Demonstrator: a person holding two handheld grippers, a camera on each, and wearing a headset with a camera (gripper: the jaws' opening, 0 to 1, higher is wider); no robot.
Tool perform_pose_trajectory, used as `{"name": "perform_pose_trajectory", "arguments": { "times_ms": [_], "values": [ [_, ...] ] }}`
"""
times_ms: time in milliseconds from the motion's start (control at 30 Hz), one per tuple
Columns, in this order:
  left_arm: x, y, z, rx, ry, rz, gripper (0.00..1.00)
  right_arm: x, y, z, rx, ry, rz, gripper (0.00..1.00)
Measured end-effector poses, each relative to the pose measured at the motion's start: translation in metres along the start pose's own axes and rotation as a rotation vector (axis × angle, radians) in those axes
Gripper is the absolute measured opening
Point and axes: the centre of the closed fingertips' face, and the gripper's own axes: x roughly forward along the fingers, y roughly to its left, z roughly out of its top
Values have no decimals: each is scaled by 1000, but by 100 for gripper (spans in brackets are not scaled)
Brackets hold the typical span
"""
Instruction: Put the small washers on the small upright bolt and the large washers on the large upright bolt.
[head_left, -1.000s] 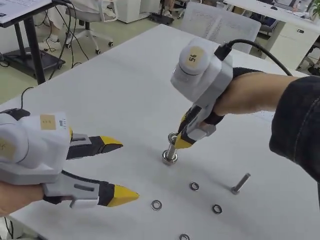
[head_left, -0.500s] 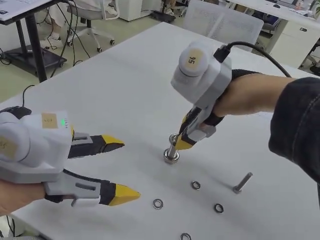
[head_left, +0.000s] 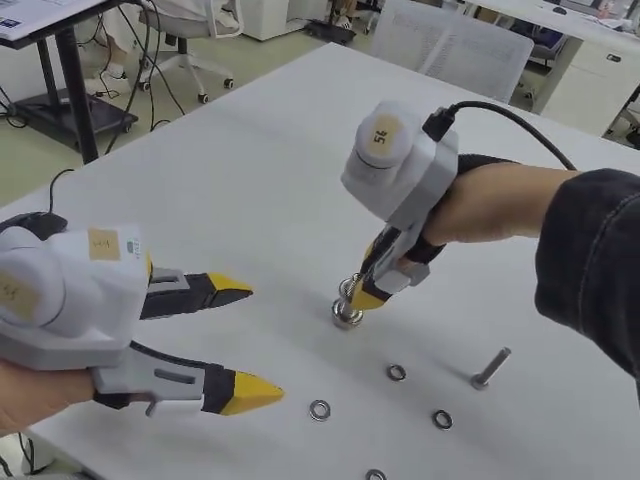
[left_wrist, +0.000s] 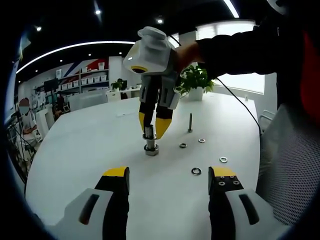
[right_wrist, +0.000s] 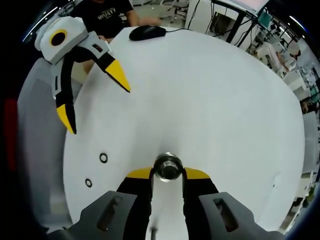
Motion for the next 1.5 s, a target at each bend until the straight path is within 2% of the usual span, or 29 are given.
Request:
{"name": "perform_pose_trajectory", "arguments": {
  "times_ms": [300,700,1267,1500],
  "values": [
    [0,-1,-4,-9,6,-3,63,17,0,-4,22,-5,16,23],
    [1,-1,-6,-16,7,-2,63,28,-3,-9,34,-2,24,24],
    [2,-1,-7,-17,11,-3,62,25,-6,-7,12,-14,9,26],
    [2,-2,-8,-15,16,-8,62,20,-5,-13,23,-13,0,27]
  ]
}}
